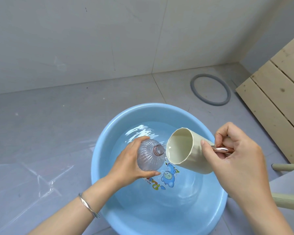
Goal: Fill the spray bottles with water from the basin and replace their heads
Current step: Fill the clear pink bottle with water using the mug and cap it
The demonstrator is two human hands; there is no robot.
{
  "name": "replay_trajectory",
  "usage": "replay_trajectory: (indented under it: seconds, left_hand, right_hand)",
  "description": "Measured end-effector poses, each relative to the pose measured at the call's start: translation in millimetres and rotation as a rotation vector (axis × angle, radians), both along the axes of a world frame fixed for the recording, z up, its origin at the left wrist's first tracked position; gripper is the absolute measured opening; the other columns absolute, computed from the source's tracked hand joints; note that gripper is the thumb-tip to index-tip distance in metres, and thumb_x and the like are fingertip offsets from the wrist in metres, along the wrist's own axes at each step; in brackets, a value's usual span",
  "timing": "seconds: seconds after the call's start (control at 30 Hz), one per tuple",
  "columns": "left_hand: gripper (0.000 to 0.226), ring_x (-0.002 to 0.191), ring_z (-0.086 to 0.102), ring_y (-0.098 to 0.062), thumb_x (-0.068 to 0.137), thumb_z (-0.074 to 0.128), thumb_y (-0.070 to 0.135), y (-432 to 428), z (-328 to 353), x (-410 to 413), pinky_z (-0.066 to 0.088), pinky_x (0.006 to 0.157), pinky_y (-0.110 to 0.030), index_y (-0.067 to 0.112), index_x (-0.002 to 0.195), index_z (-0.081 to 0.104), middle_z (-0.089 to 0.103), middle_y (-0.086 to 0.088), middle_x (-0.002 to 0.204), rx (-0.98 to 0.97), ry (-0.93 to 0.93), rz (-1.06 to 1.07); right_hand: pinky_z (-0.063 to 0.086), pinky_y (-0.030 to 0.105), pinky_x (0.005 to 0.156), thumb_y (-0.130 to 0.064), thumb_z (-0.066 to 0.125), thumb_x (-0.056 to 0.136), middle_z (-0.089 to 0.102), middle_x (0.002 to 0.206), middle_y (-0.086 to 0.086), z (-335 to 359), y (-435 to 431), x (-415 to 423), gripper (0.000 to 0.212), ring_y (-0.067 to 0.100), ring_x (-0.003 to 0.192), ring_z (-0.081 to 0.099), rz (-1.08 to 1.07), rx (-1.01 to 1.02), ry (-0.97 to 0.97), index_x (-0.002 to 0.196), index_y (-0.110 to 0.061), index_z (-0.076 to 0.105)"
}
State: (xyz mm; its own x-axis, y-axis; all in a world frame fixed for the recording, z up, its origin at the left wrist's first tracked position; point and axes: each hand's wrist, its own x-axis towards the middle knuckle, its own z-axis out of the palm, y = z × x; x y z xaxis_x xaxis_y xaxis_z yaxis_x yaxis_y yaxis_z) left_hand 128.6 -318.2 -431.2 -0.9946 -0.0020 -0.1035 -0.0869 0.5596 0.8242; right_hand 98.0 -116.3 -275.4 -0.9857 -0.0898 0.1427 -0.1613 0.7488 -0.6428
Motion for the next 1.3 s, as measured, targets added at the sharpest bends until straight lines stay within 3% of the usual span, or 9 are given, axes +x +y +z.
replay_trajectory:
  seconds: [0.1, 0.3, 0.43, 0.57, 0.7, 0.83, 1.0, 1.17, 1.3]
  left_hand:
    - [0.094, 0.115, 0.039, 0.009, 0.054, 0.088, 0.054, 0.0, -0.1, 0.3, 0.03, 0.091, -0.002, 0.048, 0.129, 0.031, 0.036, 0.042, 0.122, 0.003, 0.001, 0.001]
    - [0.098, 0.116, 0.039, 0.009, 0.054, 0.088, 0.054, 0.5, -0.8, 0.1, 0.034, 0.093, -0.012, 0.042, 0.134, 0.033, 0.038, 0.037, 0.127, -0.007, 0.003, 0.003]
    - [0.099, 0.115, 0.038, 0.011, 0.054, 0.088, 0.054, -1.0, -1.5, 1.4, 0.028, 0.089, 0.0, 0.041, 0.135, 0.033, 0.036, 0.04, 0.124, 0.0, -0.001, 0.003]
    - [0.099, 0.117, 0.038, 0.01, 0.054, 0.088, 0.054, 0.4, -1.4, 2.2, 0.025, 0.089, 0.003, 0.039, 0.136, 0.033, 0.038, 0.034, 0.129, 0.006, -0.001, 0.002]
    - [0.098, 0.115, 0.038, 0.011, 0.054, 0.088, 0.054, 2.2, -1.7, 2.5, 0.027, 0.089, 0.002, 0.041, 0.134, 0.034, 0.037, 0.038, 0.123, 0.005, 0.0, 0.003]
    - [0.098, 0.117, 0.041, 0.007, 0.054, 0.088, 0.054, 2.5, -1.4, 2.3, 0.032, 0.092, -0.008, 0.041, 0.134, 0.034, 0.038, 0.039, 0.123, 0.012, -0.001, 0.01]
    - [0.098, 0.119, 0.042, 0.005, 0.053, 0.088, 0.055, 3.5, -2.1, 2.0, 0.036, 0.097, -0.016, 0.041, 0.134, 0.034, 0.043, 0.029, 0.131, 0.01, 0.006, 0.005]
    - [0.1, 0.123, 0.041, 0.004, 0.052, 0.087, 0.058, 3.4, -4.6, 2.7, 0.035, 0.099, -0.015, 0.04, 0.135, 0.034, 0.042, 0.028, 0.133, 0.018, 0.005, 0.009]
    - [0.099, 0.123, 0.042, 0.003, 0.052, 0.086, 0.058, 2.6, -5.7, 3.5, 0.037, 0.102, -0.02, 0.04, 0.135, 0.034, 0.042, 0.028, 0.133, 0.011, 0.002, 0.008]
  right_hand:
    - [0.034, 0.03, 0.049, -0.021, 0.068, 0.075, 0.059, 0.058, -0.012, 2.4, -2.7, -0.3, 0.032, 0.02, 0.055, 0.049, 0.004, 0.049, 0.033, 0.069, -0.026, 0.037]
    - [0.038, 0.028, 0.052, -0.023, 0.068, 0.075, 0.061, 0.063, -0.017, 5.4, -7.5, 2.5, 0.031, 0.017, 0.061, 0.053, 0.025, 0.111, 0.057, 0.072, -0.028, 0.038]
    - [0.036, 0.028, 0.049, -0.024, 0.068, 0.075, 0.059, 0.066, -0.016, 7.3, -9.9, 2.7, 0.035, 0.017, 0.065, 0.049, 0.048, 0.152, 0.112, 0.067, -0.03, 0.034]
    - [0.036, 0.025, 0.048, -0.019, 0.071, 0.074, 0.052, 0.048, -0.005, 7.5, -11.1, 3.3, 0.038, 0.017, 0.066, 0.047, 0.051, 0.193, 0.165, 0.069, -0.026, 0.034]
    - [0.031, 0.019, 0.046, -0.014, 0.075, 0.071, 0.047, 0.044, -0.009, 8.8, -13.7, 4.9, 0.045, 0.019, 0.06, 0.041, 0.069, 0.266, 0.212, 0.073, -0.027, 0.032]
    - [0.027, 0.015, 0.046, -0.011, 0.078, 0.068, 0.038, 0.043, -0.012, 9.3, -15.7, 4.5, 0.049, 0.003, 0.039, 0.031, 0.092, 0.315, 0.265, 0.071, -0.027, 0.032]
    - [0.018, 0.012, 0.047, -0.013, 0.067, 0.066, 0.039, 0.044, -0.006, 9.1, -16.6, 3.3, 0.026, 0.024, 0.04, 0.04, 0.188, 0.398, 0.361, 0.066, -0.018, 0.041]
    - [0.015, 0.017, 0.044, -0.006, 0.072, 0.063, 0.042, 0.043, -0.001, 1.0, -15.7, 0.6, 0.028, 0.025, 0.04, 0.038, 0.274, 0.473, 0.41, 0.062, -0.015, 0.045]
    - [0.024, 0.023, 0.043, -0.009, 0.066, 0.066, 0.043, 0.045, -0.002, -3.7, -15.9, 0.4, 0.021, 0.025, 0.041, 0.039, 0.328, 0.464, 0.476, 0.062, -0.015, 0.047]
